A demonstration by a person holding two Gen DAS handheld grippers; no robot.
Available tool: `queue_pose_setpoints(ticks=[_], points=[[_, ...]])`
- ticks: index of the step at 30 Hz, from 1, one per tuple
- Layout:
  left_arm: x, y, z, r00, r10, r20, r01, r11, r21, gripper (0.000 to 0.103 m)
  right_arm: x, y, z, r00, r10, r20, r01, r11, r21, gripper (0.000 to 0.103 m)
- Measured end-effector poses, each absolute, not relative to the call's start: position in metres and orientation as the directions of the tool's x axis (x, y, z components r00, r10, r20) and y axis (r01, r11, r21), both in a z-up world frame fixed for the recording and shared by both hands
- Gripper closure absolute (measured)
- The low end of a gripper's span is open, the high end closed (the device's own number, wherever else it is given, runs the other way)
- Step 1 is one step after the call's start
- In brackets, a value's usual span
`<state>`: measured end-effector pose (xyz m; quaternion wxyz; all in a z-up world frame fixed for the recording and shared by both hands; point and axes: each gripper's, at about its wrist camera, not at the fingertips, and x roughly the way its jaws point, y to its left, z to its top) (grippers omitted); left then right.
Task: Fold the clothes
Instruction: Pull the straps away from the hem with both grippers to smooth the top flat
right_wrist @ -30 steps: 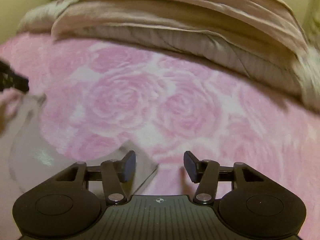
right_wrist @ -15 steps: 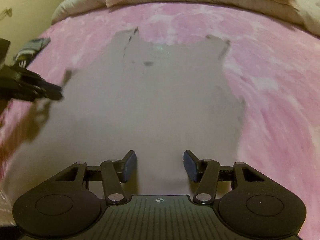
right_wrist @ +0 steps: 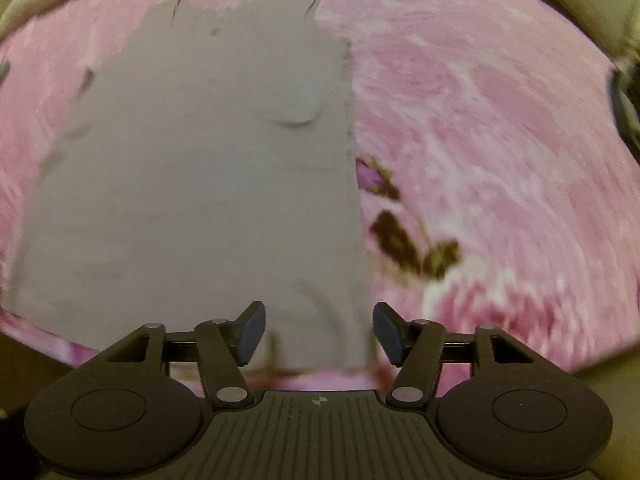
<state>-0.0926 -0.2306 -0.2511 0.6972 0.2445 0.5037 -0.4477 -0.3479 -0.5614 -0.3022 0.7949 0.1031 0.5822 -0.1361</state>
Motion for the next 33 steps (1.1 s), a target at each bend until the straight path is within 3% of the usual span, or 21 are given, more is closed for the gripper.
queue_pose_setpoints(ticks=[5, 7, 13, 18, 33], points=[[-0.104, -0.231, -0.220, 0.092, -0.386, -0.918, 0.884, 0.456, -0.103, 0.083, -0.352, -0.533, -0.255, 0.327, -0.103, -0.939, 0.383, 0.923, 0.032, 0.039], [-0.106, -0.236, -0.207, 0.089, -0.383, -0.919, 0.888, 0.449, -0.101, 0.072, -0.349, -0.526, -0.242, 0.326, -0.090, -0.941, 0.385, 0.922, 0.046, 0.037], [-0.115, -0.257, -0.183, 0.090, -0.351, -0.932, 0.896, 0.436, -0.078, 0.055, -0.326, -0.511, -0.227, 0.192, 0.021, -0.981, 0.333, 0.939, 0.085, 0.035], [-0.121, -0.272, -0.172, 0.087, -0.343, -0.935, 0.898, 0.434, -0.076, 0.045, -0.313, -0.497, -0.218, 0.189, 0.045, -0.981, 0.270, 0.958, 0.096, 0.035], [-0.103, -0.280, -0.175, 0.078, -0.315, -0.946, 0.885, 0.458, -0.080, 0.043, -0.282, -0.499, -0.219, 0.185, 0.046, -0.982, 0.247, 0.965, 0.092, 0.034]])
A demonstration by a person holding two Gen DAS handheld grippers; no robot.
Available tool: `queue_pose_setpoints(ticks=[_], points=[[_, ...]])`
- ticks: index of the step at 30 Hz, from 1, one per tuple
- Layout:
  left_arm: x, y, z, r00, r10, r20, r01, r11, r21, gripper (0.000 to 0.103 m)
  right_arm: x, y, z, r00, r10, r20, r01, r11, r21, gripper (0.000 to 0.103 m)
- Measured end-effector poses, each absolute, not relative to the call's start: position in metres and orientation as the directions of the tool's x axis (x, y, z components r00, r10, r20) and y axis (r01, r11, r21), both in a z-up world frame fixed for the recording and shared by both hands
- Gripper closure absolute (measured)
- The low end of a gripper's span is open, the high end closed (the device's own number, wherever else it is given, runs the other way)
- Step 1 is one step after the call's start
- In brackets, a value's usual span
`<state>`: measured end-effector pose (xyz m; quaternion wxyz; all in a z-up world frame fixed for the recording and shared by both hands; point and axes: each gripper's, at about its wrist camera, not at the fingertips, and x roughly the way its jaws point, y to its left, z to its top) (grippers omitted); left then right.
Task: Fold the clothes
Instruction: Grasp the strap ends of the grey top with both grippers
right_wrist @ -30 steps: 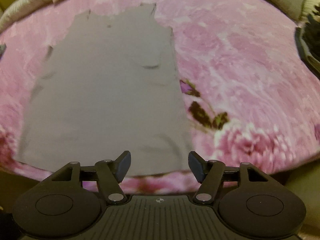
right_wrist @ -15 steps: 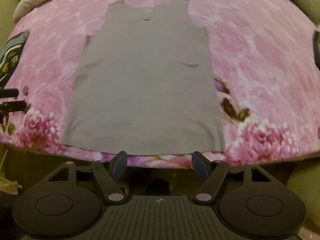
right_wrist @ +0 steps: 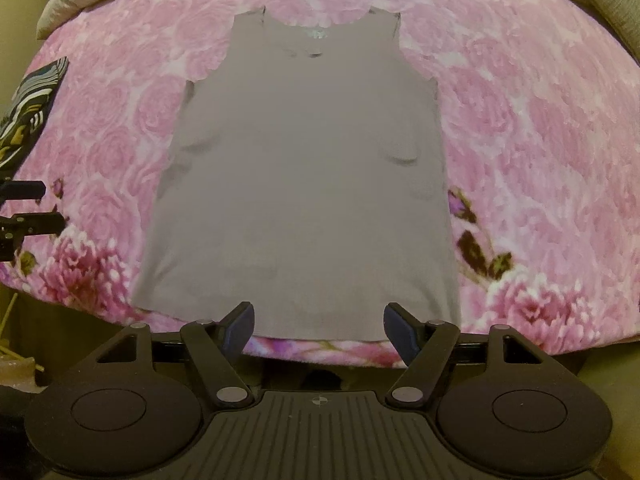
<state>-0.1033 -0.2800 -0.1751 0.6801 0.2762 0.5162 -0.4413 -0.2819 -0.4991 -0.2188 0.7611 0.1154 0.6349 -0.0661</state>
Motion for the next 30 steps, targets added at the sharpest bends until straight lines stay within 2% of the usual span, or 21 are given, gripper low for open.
queue_pose_setpoints(ticks=[10, 20, 24, 26, 28, 30], points=[[-0.064, -0.314, -0.181, 0.102, -0.329, -0.939, 0.898, 0.436, -0.056, 0.038, -0.236, -0.523, -0.213, 0.209, 0.012, -0.978, 0.190, 0.980, 0.053, 0.034], [0.024, -0.432, -0.211, 0.188, -0.329, -0.925, 0.907, 0.421, 0.034, 0.037, -0.100, -0.617, -0.251, 0.264, 0.062, -0.962, -0.091, 0.995, 0.039, 0.034], [0.069, -0.487, -0.242, 0.203, -0.339, -0.919, 0.923, 0.380, 0.063, 0.041, -0.031, -0.654, -0.278, 0.306, 0.081, -0.949, -0.224, 0.975, 0.011, 0.034], [0.093, -0.510, -0.257, 0.207, -0.340, -0.917, 0.931, 0.357, 0.078, 0.045, 0.001, -0.670, -0.293, 0.323, 0.100, -0.941, -0.291, 0.957, 0.002, 0.035], [0.112, -0.530, -0.274, 0.215, -0.326, -0.921, 0.935, 0.342, 0.097, 0.055, 0.029, -0.681, -0.307, 0.333, 0.110, -0.936, -0.353, 0.935, -0.016, 0.035], [0.127, -0.545, -0.289, 0.221, -0.315, -0.923, 0.936, 0.335, 0.110, 0.057, 0.053, -0.690, -0.323, 0.340, 0.118, -0.933, -0.401, 0.916, -0.030, 0.036]])
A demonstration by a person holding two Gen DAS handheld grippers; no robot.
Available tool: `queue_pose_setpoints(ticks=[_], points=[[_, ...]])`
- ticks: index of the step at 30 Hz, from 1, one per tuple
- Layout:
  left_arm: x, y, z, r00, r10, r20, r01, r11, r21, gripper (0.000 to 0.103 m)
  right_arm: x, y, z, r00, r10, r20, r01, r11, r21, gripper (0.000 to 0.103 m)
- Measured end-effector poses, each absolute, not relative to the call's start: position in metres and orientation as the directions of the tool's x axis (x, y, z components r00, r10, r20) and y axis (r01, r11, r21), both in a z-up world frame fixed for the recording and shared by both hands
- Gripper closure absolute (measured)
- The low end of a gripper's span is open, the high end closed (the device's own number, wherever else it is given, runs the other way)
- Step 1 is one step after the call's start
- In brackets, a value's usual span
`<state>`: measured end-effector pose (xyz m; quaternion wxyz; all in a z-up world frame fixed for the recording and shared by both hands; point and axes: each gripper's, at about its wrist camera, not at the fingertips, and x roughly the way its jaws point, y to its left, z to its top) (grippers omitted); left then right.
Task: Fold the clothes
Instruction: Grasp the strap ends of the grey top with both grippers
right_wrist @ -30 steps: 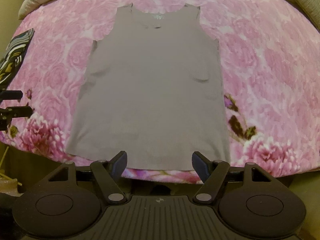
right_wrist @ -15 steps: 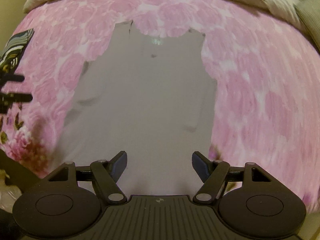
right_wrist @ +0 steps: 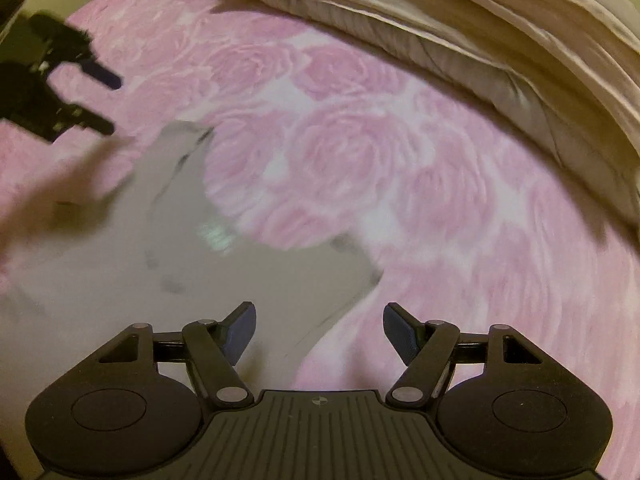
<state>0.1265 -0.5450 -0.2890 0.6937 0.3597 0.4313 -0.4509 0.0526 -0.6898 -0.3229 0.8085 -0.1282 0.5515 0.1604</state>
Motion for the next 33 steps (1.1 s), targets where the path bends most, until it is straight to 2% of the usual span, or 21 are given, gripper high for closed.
queue_pose_setpoints(ticks=[2, 6, 10, 17, 18, 19, 20, 21, 25, 33], points=[[0.136, -0.553, -0.302, 0.214, -0.317, -0.924, 0.938, 0.332, 0.103, 0.058, 0.072, -0.696, -0.338, 0.341, 0.132, -0.931, -0.446, 0.894, -0.037, 0.046], [0.142, -0.565, -0.323, 0.185, -0.316, -0.930, 0.956, 0.277, 0.096, 0.062, 0.093, -0.698, -0.368, 0.297, 0.138, -0.945, -0.534, 0.844, -0.044, 0.056], [0.150, -0.574, -0.338, 0.173, -0.289, -0.942, 0.967, 0.234, 0.106, 0.074, 0.100, -0.711, -0.392, 0.231, 0.153, -0.961, -0.529, 0.849, 0.008, 0.068], [0.159, -0.586, -0.344, 0.096, -0.291, -0.952, 0.987, 0.151, 0.053, 0.077, 0.096, -0.715, -0.393, 0.243, 0.196, -0.950, -0.501, 0.864, 0.050, 0.076], [0.159, -0.588, -0.344, 0.086, -0.288, -0.954, 0.990, 0.132, 0.049, 0.082, 0.097, -0.715, -0.393, 0.239, 0.201, -0.950, -0.496, 0.866, 0.059, 0.078], [0.158, -0.590, -0.345, 0.074, -0.282, -0.957, 0.992, 0.115, 0.043, 0.089, 0.098, -0.715, -0.393, 0.234, 0.205, -0.950, -0.486, 0.871, 0.068, 0.084], [0.156, -0.592, -0.344, 0.063, -0.275, -0.959, 0.994, 0.104, 0.035, 0.092, 0.099, -0.715, -0.392, 0.231, 0.211, -0.950, -0.471, 0.878, 0.080, 0.096], [0.154, -0.593, -0.343, 0.058, -0.270, -0.961, 0.995, 0.100, 0.032, 0.098, 0.098, -0.715, -0.391, 0.229, 0.217, -0.949, -0.461, 0.883, 0.090, 0.099], [0.142, -0.588, -0.326, 0.113, -0.295, -0.949, 0.991, 0.101, 0.087, 0.101, 0.085, -0.707, -0.376, 0.283, 0.192, -0.940, -0.440, 0.897, 0.051, 0.101], [0.052, -0.517, -0.244, 0.252, -0.479, -0.841, 0.968, 0.107, 0.229, 0.102, 0.007, -0.686, -0.291, 0.495, 0.130, -0.859, -0.419, 0.902, -0.105, 0.101]])
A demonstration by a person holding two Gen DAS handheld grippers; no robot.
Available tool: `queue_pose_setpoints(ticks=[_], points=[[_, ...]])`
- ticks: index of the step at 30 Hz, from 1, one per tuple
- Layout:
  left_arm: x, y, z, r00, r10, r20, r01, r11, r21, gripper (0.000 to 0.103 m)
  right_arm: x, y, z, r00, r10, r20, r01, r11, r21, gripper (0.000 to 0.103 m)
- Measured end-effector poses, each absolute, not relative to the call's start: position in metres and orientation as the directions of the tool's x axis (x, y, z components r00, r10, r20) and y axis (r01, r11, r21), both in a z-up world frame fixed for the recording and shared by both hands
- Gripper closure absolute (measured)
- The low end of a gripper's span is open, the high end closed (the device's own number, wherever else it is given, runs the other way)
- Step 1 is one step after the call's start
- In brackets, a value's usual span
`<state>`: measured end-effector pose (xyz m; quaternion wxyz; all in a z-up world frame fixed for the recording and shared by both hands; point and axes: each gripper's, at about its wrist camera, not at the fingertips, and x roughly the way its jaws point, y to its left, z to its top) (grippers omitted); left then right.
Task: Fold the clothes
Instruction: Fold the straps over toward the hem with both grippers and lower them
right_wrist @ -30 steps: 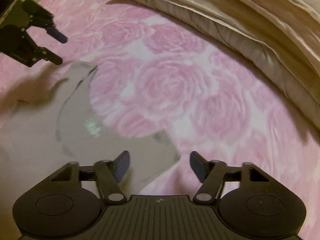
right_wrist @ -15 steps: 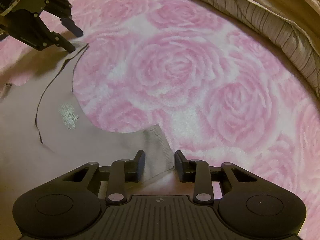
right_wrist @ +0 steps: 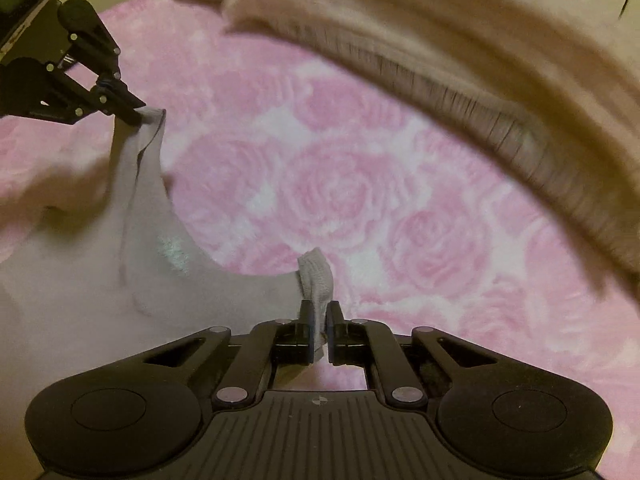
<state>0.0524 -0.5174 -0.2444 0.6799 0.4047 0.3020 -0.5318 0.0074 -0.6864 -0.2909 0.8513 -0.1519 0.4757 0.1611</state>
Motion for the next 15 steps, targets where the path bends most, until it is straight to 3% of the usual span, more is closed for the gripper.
queue_pose_setpoints(ticks=[8, 11, 15], points=[[-0.107, -0.388, -0.194, 0.222, -0.581, -0.783, 0.961, -0.007, 0.278, 0.102, -0.190, -0.584, -0.231, 0.653, 0.065, -0.754, -0.444, 0.840, -0.312, 0.101], [-0.156, -0.348, -0.219, 0.159, -0.545, -0.823, 0.973, -0.054, 0.224, 0.102, -0.259, -0.538, -0.254, 0.628, 0.046, -0.777, -0.464, 0.823, -0.327, 0.101], [-0.204, -0.322, -0.282, 0.090, -0.445, -0.891, 0.973, -0.151, 0.173, 0.099, -0.311, -0.491, -0.322, 0.488, 0.005, -0.873, -0.551, 0.777, -0.304, 0.100]])
